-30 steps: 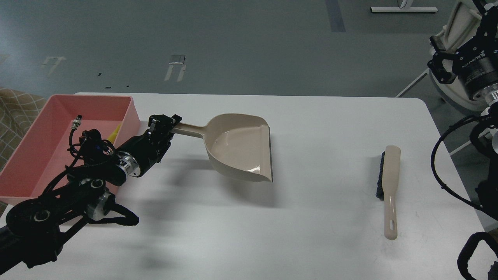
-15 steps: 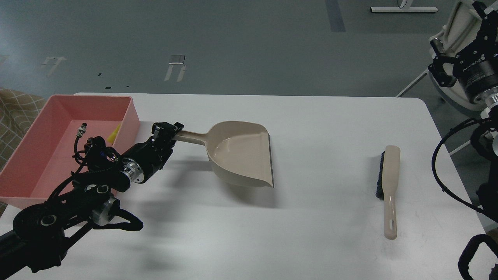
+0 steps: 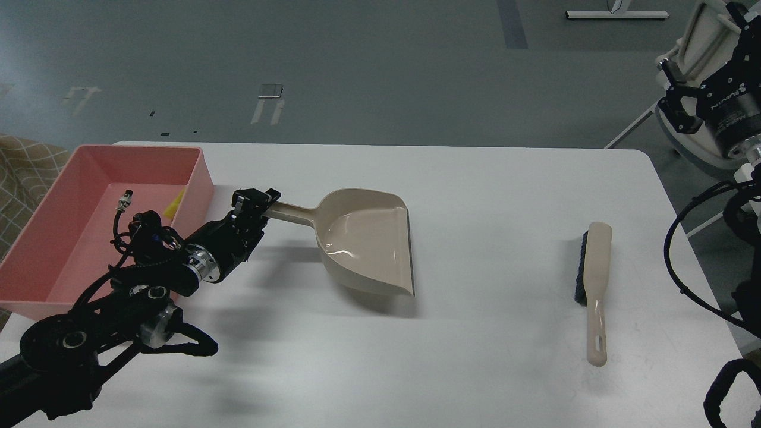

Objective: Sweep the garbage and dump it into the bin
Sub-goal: 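Lower the empty dustpan back onto the table with the left gripper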

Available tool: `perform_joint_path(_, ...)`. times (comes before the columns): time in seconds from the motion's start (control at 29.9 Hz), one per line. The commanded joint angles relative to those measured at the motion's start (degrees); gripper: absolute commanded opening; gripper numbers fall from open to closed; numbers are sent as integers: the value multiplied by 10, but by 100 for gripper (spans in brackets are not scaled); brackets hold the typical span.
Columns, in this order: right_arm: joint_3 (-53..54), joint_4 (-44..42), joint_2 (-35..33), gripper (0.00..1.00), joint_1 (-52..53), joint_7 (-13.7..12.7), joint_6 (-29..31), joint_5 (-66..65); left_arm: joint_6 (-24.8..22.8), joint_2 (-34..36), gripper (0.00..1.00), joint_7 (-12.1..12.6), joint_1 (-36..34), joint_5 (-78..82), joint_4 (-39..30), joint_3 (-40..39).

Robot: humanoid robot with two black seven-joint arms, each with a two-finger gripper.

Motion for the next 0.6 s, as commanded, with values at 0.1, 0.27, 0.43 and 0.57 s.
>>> perform_joint_path(0.1, 0, 0, 0, 100, 0, 0, 1, 0, -3, 2, 53, 0, 6, 1, -3, -1)
perform_joint_path(0.27, 1, 0, 0, 100, -3, 0, 1, 1, -6, 10, 77, 1, 9, -1, -8, -2)
perform_joint_path(0.43, 1, 0, 0, 100, -6, 0, 1, 1, -7, 11, 97, 2, 8, -1, -9, -2)
perform_joint_path(0.57, 0, 0, 0, 100, -8, 0, 2, 1, -9, 10, 97, 2, 9, -1, -6, -1)
